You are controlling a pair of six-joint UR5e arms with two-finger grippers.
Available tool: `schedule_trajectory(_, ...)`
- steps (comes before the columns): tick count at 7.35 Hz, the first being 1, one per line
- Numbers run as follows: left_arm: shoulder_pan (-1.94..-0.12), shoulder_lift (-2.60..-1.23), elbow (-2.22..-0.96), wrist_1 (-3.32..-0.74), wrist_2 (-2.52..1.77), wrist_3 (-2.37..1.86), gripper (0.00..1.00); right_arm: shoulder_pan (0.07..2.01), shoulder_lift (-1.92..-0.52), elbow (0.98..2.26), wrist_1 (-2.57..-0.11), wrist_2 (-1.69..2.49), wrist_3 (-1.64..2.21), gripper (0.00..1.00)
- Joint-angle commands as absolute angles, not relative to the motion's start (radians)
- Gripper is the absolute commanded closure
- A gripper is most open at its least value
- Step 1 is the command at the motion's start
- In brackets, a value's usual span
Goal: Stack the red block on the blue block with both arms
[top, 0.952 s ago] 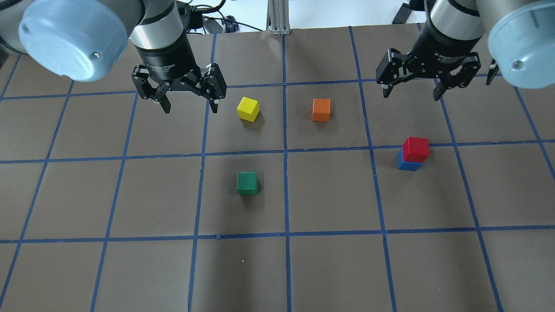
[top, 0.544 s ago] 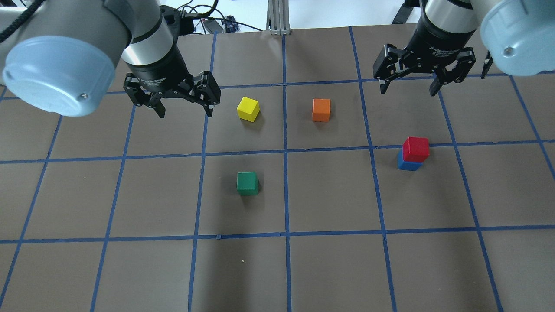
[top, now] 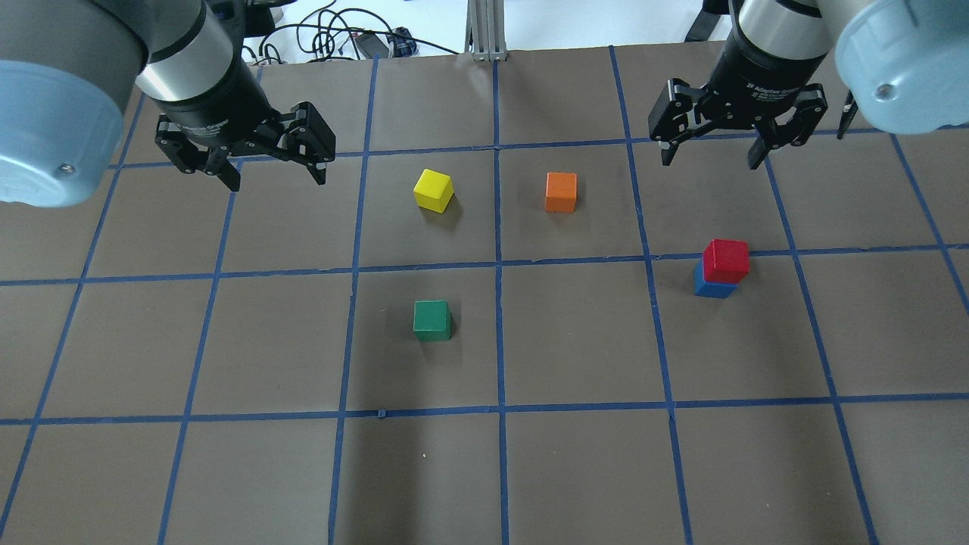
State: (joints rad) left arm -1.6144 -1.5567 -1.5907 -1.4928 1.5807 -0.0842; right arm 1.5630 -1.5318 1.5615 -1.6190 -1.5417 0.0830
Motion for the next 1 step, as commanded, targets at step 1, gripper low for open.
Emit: schedule_trajectory(1, -1.612, -1.557, -1.597, -1.493, 1.58, -0.083, 0.0, 1.569, -1.534, 1.563, -1.617, -1.542, 0.1, 0.0)
